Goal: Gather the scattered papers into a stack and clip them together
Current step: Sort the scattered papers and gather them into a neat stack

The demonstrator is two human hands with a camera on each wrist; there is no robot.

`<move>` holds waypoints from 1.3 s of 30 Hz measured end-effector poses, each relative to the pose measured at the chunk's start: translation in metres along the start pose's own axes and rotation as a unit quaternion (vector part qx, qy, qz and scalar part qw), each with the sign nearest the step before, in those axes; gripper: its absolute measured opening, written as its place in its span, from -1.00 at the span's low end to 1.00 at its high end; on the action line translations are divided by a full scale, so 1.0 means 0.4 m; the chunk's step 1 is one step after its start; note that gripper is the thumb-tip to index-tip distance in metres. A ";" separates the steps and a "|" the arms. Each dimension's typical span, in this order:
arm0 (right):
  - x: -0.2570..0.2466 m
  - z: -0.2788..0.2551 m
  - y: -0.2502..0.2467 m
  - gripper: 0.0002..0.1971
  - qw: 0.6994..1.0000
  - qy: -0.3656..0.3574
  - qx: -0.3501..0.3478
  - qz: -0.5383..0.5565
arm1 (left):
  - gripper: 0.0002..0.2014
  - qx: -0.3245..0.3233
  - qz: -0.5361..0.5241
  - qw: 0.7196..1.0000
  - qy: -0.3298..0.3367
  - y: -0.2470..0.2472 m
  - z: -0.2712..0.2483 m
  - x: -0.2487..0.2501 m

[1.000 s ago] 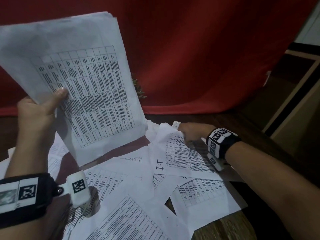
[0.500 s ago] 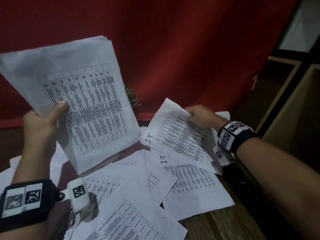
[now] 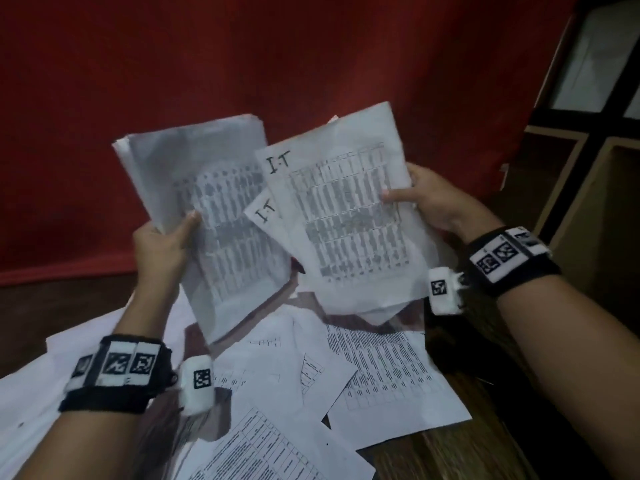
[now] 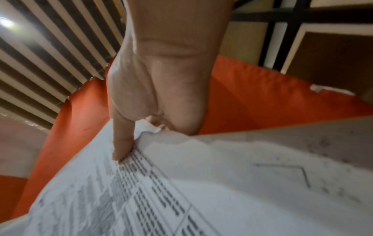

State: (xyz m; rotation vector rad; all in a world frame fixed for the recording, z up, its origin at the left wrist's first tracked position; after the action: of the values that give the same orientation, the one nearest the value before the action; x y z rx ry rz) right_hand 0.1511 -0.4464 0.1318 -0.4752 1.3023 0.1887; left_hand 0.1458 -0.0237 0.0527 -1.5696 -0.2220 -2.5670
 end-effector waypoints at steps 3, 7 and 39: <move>0.076 0.030 0.067 -0.54 0.995 0.011 0.039 0.086 | -0.88 -0.071 0.036 0.996 -0.033 0.111 -0.001 0.000; 0.209 0.043 0.142 -0.59 0.975 0.043 0.120 0.182 | -0.82 -0.147 0.098 0.978 -0.110 0.212 -0.029 -0.055; 0.403 -0.061 0.103 -0.83 0.941 0.245 0.030 -0.232 | -0.75 -0.099 -0.003 0.995 -0.031 0.103 -0.049 -0.030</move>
State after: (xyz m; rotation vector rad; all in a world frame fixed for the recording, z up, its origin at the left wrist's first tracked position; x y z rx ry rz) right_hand 0.1563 -0.4415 -0.0363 -0.7952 1.6315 -0.3881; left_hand 0.1416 -0.0677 0.0357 -1.7192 0.0229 -2.6169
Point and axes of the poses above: each hand's wrist, its own z-axis towards the middle knuckle, its own y-axis out of the palm, x = y × z, the point moved 10 cm from there along z, towards the middle knuckle, and after that the axes turned 15 degrees about -x, right-handed, at the moved point
